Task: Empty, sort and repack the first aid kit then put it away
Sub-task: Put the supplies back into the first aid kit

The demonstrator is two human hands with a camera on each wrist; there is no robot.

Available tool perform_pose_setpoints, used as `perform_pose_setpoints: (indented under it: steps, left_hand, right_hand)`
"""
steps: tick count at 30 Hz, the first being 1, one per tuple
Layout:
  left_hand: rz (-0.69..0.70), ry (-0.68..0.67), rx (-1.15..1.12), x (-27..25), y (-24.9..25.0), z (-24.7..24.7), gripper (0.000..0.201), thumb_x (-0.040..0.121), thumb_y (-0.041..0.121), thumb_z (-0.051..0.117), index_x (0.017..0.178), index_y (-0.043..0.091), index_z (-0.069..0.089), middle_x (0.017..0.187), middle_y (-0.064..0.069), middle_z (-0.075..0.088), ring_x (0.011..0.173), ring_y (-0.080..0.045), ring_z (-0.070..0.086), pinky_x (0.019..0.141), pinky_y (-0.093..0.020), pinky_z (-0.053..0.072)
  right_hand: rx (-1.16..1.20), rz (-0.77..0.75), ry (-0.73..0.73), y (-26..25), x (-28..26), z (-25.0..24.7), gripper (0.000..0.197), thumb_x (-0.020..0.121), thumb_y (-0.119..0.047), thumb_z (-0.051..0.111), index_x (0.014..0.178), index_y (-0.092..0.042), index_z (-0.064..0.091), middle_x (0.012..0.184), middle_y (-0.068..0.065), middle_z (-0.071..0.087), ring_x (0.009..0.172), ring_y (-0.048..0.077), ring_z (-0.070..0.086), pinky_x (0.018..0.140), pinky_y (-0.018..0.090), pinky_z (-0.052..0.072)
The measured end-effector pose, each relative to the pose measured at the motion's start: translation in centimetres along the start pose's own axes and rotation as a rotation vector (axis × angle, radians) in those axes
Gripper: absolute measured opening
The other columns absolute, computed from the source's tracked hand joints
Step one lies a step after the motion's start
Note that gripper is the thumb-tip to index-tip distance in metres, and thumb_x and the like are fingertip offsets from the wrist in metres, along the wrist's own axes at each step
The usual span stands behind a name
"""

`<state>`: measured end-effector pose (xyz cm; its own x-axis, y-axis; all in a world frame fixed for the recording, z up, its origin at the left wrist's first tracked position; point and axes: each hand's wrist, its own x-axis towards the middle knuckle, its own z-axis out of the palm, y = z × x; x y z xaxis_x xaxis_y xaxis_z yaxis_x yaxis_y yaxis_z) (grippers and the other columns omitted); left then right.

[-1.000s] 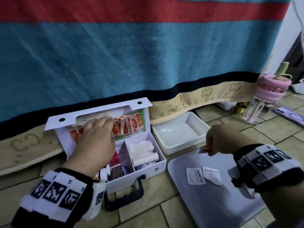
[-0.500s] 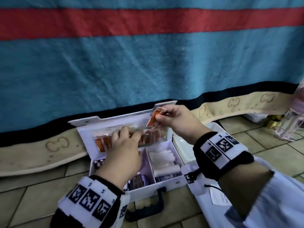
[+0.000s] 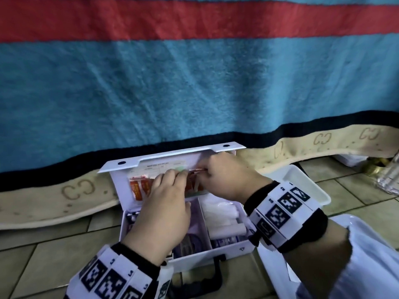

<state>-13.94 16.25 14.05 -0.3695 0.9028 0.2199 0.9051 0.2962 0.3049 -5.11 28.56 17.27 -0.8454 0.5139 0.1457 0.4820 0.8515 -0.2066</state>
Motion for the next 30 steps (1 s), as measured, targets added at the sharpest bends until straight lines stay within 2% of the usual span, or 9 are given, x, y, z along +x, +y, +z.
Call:
perform_pose_setpoints:
  steps: [4, 8, 12, 15, 19, 22, 26, 28, 30]
  left_hand:
    - [0.014, 0.026, -0.073, 0.0, -0.7, 0.0, 0.058, 0.091, 0.011, 0.048, 0.143, 0.024, 0.026, 0.137, 0.009, 0.033, 0.128, -0.01, 0.028, 0.107, -0.02, 0.024]
    - [0.023, 0.039, -0.074, -0.1, -0.7, -0.2, 0.053, 0.091, 0.012, 0.049, 0.139, 0.025, 0.031, 0.134, 0.01, 0.037, 0.125, -0.01, 0.032, 0.102, -0.02, 0.027]
    - [0.024, 0.037, -0.058, -0.2, -0.6, -0.2, 0.055, 0.09, 0.014, 0.051, 0.139, 0.028, 0.031, 0.135, 0.013, 0.038, 0.127, -0.009, 0.032, 0.104, -0.022, 0.03]
    - [0.003, 0.023, -0.021, -0.3, -0.6, -0.3, 0.057, 0.092, 0.019, 0.049, 0.142, 0.029, 0.025, 0.144, 0.015, 0.03, 0.134, -0.008, 0.025, 0.106, -0.026, 0.028]
    - [-0.015, -0.036, 0.049, 0.2, -0.6, -0.8, 0.061, 0.095, 0.022, 0.046, 0.147, 0.031, 0.015, 0.151, 0.017, 0.016, 0.14, -0.008, 0.012, 0.109, -0.034, 0.024]
    - [-0.037, -0.075, 0.083, 1.2, -0.8, -1.3, 0.063, 0.095, 0.024, 0.045, 0.148, 0.033, 0.013, 0.155, 0.016, 0.014, 0.142, -0.011, 0.01, 0.114, -0.04, 0.018]
    - [-0.038, -0.031, 0.074, 1.2, 0.3, -1.4, 0.063, 0.093, 0.027, 0.05, 0.148, 0.031, 0.02, 0.155, 0.013, 0.017, 0.141, -0.015, 0.013, 0.116, -0.043, 0.017]
    - [0.013, -0.023, 0.04, 0.5, 1.7, -0.9, 0.06, 0.092, 0.027, 0.051, 0.146, 0.029, 0.026, 0.155, 0.011, 0.019, 0.141, -0.015, 0.014, 0.116, -0.04, 0.017]
    - [0.094, -0.059, 0.017, -0.3, 3.1, -0.1, 0.052, 0.093, 0.027, 0.05, 0.142, 0.028, 0.033, 0.153, 0.011, 0.023, 0.141, -0.015, 0.015, 0.116, -0.037, 0.017]
  right_hand:
    - [-0.012, -0.019, -0.025, -0.3, -0.2, -0.1, 0.024, 0.091, -0.038, 0.044, 0.107, -0.025, 0.056, 0.102, 0.007, 0.068, 0.098, 0.028, 0.061, 0.077, 0.032, 0.041]
    - [-0.165, -0.035, -0.037, 0.0, 0.5, 0.9, 0.035, 0.099, -0.035, 0.031, 0.102, -0.016, 0.06, 0.111, 0.008, 0.061, 0.097, 0.029, 0.06, 0.071, 0.032, 0.033]
    - [-0.103, 0.047, -0.008, -0.3, 0.9, 0.8, 0.033, 0.094, -0.03, 0.037, 0.096, -0.013, 0.065, 0.108, 0.009, 0.063, 0.097, 0.028, 0.06, 0.08, 0.032, 0.038]
    - [-0.225, 0.009, 0.023, -0.8, 0.8, 0.2, 0.028, 0.093, -0.026, 0.04, 0.092, -0.016, 0.066, 0.102, 0.008, 0.065, 0.099, 0.028, 0.058, 0.078, 0.033, 0.033]
    - [-0.286, -0.077, 0.121, -0.4, 0.0, 0.1, 0.026, 0.093, -0.023, 0.046, 0.103, -0.014, 0.068, 0.116, 0.003, 0.054, 0.113, 0.025, 0.043, 0.095, 0.035, 0.032]
    - [-0.154, 0.009, 0.112, 0.8, -1.2, -2.2, 0.034, 0.097, -0.032, 0.04, 0.105, -0.013, 0.067, 0.124, 0.001, 0.053, 0.114, 0.024, 0.042, 0.099, 0.035, 0.035]
    - [-0.02, 0.121, 0.158, 4.2, -5.0, -4.8, 0.035, 0.093, -0.033, 0.045, 0.089, -0.009, 0.071, 0.106, 0.01, 0.063, 0.101, 0.028, 0.057, 0.09, 0.038, 0.045]
    - [-0.071, 0.232, 0.077, 6.4, -7.9, -5.3, 0.028, 0.091, -0.033, 0.051, 0.091, -0.014, 0.072, 0.104, 0.009, 0.066, 0.099, 0.027, 0.061, 0.086, 0.035, 0.048]
    - [-0.181, 0.354, -0.115, 8.4, -10.9, -4.8, 0.027, 0.091, -0.036, 0.054, 0.109, -0.021, 0.068, 0.115, 0.004, 0.064, 0.107, 0.023, 0.059, 0.088, 0.029, 0.046]
